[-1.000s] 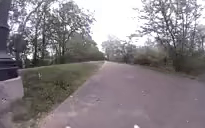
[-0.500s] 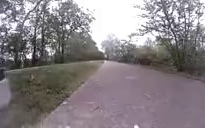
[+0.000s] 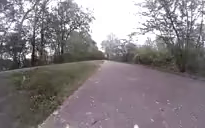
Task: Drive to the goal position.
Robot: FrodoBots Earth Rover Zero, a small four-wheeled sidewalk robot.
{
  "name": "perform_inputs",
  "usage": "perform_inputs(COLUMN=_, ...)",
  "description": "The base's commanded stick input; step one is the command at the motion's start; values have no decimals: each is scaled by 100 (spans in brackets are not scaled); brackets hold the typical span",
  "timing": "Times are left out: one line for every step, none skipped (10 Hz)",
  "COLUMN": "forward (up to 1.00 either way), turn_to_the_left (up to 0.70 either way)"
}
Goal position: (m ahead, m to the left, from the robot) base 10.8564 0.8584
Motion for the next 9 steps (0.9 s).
perform_inputs(forward=70, turn_to_the_left=0)
perform_inputs(forward=70, turn_to_the_left=0)
perform_inputs(forward=70, turn_to_the_left=0)
perform_inputs(forward=70, turn_to_the_left=0)
perform_inputs(forward=70, turn_to_the_left=0)
perform_inputs(forward=70, turn_to_the_left=0)
perform_inputs(forward=70, turn_to_the_left=0)
perform_inputs(forward=70, turn_to_the_left=0)
perform_inputs(forward=70, turn_to_the_left=0)
